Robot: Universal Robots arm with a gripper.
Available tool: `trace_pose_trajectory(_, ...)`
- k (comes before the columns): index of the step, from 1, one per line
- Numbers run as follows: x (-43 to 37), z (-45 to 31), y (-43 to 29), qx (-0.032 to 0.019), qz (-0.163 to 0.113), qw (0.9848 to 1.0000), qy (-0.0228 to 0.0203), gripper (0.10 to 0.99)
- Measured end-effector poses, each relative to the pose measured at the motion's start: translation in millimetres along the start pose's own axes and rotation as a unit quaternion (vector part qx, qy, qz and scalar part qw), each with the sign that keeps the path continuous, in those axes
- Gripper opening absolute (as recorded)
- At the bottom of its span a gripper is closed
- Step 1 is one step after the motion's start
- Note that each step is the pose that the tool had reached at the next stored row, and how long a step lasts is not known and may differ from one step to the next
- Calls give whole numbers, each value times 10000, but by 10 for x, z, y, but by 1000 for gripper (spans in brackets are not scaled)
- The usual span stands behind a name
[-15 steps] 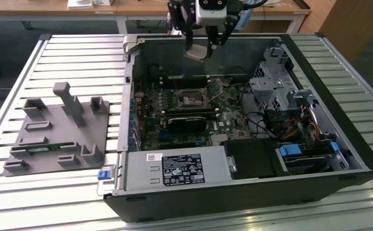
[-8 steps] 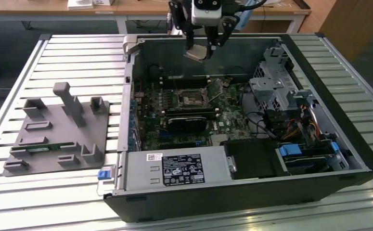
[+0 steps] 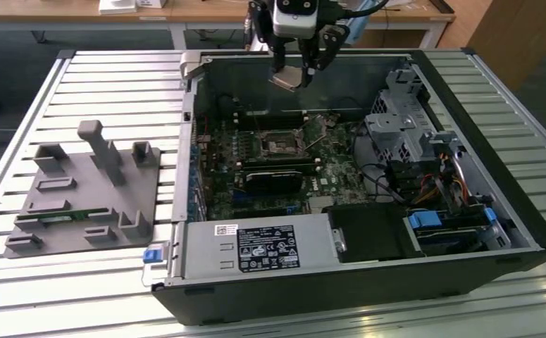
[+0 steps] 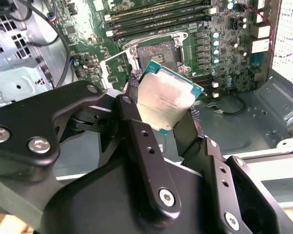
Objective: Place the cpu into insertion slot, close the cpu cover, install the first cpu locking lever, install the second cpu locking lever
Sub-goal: 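Place the cpu into insertion slot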
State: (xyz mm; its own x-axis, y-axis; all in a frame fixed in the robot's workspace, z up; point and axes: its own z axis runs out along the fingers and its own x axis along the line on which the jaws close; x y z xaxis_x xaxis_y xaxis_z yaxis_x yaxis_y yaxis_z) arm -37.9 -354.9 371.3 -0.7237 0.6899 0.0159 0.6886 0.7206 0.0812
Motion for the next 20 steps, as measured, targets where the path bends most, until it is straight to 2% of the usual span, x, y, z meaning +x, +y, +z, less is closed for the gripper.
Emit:
trace_pose_trajectory(6, 6, 7, -6, -3, 327, 9995, -29, 533)
trace_pose_trajectory(11, 9, 12, -10, -7, 634, 9980, -54, 533)
trace_pose_trajectory(16, 9, 18, -11, -10, 980, 9952, -84, 533)
trace_pose_trajectory(20, 9, 24, -11, -14, 1301, 9914, -112, 533)
